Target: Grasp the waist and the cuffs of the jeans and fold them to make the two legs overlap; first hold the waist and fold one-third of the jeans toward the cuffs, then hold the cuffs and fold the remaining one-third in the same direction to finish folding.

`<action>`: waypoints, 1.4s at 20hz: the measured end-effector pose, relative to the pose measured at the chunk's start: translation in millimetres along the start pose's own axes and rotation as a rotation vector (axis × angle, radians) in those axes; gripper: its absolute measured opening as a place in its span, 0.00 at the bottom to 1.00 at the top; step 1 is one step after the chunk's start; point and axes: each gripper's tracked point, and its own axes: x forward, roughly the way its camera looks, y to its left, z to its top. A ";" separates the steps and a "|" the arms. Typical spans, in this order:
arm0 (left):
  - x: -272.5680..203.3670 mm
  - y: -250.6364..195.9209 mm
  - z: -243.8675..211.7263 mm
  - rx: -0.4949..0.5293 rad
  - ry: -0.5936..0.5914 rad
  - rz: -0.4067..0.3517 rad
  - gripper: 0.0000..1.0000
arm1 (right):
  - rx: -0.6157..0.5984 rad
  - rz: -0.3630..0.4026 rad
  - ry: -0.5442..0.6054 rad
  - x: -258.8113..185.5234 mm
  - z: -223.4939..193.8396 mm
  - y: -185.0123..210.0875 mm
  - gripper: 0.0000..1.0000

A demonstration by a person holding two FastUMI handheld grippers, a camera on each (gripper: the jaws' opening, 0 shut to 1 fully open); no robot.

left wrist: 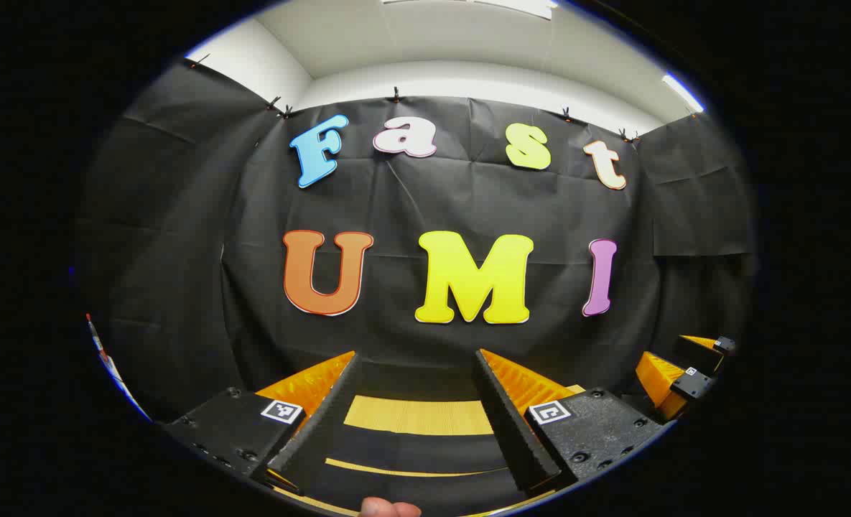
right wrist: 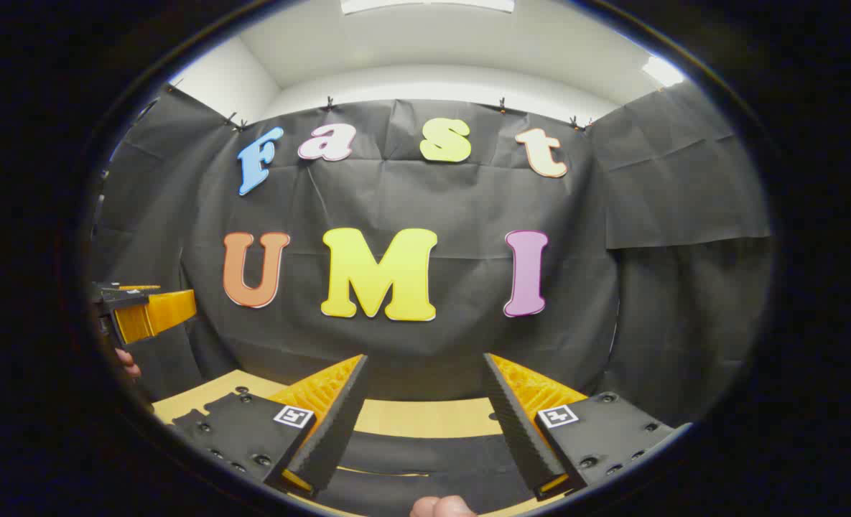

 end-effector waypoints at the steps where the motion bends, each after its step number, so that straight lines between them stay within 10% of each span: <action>1: 0.5 1.0 -0.2 0.002 -0.003 0.004 0.99 | 0.001 0.001 0.001 0.7 -0.6 0.4 0.96; 28: 7.3 30.7 -39.7 0.002 0.064 0.140 0.98 | -0.021 0.006 0.069 36.8 -35.7 -61.4 0.97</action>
